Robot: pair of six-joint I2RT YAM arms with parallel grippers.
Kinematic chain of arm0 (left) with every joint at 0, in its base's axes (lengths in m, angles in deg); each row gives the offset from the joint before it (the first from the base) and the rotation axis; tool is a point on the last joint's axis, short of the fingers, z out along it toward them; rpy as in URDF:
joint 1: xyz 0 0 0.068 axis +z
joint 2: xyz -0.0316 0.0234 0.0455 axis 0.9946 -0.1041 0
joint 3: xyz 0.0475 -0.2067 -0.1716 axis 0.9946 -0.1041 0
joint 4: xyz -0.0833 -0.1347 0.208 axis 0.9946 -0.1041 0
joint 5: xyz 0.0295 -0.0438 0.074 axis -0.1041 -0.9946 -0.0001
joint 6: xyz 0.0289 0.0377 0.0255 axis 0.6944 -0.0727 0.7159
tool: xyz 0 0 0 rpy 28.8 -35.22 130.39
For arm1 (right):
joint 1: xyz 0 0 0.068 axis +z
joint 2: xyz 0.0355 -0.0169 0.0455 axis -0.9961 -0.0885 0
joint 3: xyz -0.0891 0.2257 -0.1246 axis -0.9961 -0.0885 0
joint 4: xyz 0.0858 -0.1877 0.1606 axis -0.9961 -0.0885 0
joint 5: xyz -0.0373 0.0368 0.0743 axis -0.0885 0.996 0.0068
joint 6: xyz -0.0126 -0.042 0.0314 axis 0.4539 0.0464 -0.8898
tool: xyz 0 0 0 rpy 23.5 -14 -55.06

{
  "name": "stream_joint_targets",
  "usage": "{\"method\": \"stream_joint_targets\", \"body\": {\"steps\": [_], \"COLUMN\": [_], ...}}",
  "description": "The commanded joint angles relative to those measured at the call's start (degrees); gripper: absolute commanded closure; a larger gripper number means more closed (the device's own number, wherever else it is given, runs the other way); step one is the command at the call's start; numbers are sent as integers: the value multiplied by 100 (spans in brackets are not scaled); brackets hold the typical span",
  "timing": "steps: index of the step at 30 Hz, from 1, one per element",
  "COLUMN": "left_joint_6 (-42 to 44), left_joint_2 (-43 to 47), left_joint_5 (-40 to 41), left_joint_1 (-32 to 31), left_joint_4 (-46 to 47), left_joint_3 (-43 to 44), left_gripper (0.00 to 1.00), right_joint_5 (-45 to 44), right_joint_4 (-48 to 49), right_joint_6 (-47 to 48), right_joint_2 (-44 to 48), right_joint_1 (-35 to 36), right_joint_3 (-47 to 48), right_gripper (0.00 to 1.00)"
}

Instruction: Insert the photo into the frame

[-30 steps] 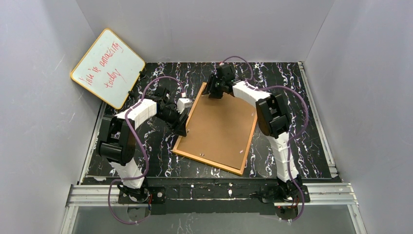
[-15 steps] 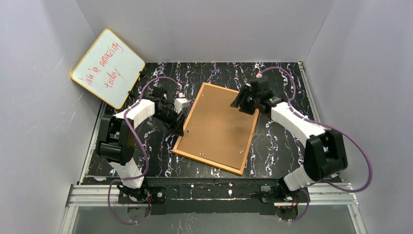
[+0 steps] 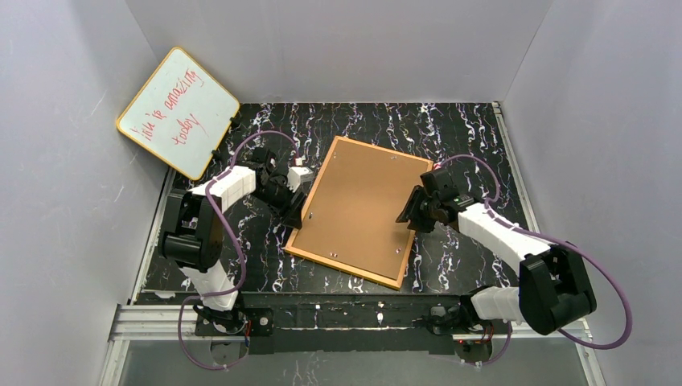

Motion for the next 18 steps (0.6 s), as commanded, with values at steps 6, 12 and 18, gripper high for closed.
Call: {"method": "stream_joint_targets", "body": {"steps": [6,12,18], "left_joint_6": [201,267,295], "left_joint_2": [24,-4,-26], "left_joint_5": [-123,-144,-170], "left_joint_1": [14,18,19], "left_joint_4": [-300,-295,-270], "left_joint_3": [-102,-207,-273], "left_gripper": [48,50,53], "right_joint_5": [-22,-29,-37], "right_joint_4": [154,338,374], "right_joint_6": [-68,-75,-80], "right_joint_2": [47,-255,-371], "right_joint_1": [43,58,89], "right_joint_3": [-262,-333,-235], "right_gripper": [54,55,56]}}
